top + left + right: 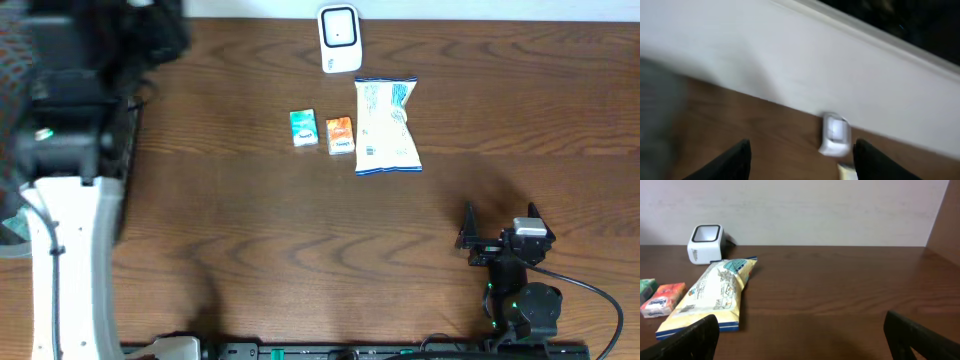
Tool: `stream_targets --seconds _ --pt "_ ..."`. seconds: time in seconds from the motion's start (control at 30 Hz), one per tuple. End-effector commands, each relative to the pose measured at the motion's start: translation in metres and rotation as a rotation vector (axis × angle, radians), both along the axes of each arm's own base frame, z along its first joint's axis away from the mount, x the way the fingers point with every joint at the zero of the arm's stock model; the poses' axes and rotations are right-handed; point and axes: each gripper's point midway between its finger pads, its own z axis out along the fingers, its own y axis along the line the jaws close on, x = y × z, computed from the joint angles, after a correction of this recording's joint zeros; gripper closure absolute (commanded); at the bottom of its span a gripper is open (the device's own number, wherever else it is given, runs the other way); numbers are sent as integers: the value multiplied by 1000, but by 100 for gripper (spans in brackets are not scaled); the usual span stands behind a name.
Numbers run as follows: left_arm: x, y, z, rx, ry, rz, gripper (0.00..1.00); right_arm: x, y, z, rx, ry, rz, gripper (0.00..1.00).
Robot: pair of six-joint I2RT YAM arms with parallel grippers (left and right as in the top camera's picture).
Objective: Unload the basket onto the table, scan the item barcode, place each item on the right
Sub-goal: 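Reach the left gripper into the basket and grasp the green-white wipes pack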
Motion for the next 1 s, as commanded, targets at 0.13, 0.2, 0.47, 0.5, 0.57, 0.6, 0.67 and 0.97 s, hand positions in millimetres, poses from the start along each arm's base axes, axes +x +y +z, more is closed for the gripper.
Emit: stream_targets --seconds 0.13,0.2,0.47,0.5,0.57,0.6,0.67,0.97 --pt "-33 145 -34 -17 134 357 30 0 -1 0 -7 0 -3 1" --pt "-41 171 -54 -38 195 420 29 0 -1 0 -7 0 -3 1" --pt "-68 225 -132 -148 447 559 28 0 -1 0 -7 0 -3 1" --pt "-71 229 -141 -159 478 572 28 0 -1 0 -7 0 -3 1" --pt "-86 240 -160 -149 568 643 28 0 -1 0 -7 0 -3 1" --pt "-97 248 -169 -129 622 704 28 0 -1 0 -7 0 -3 1" --pt "-129 266 -186 -58 761 872 27 0 -1 -1 -7 0 -3 1" --pt "-170 279 -259 20 1135 989 20 0 -1 0 -7 0 -3 1"
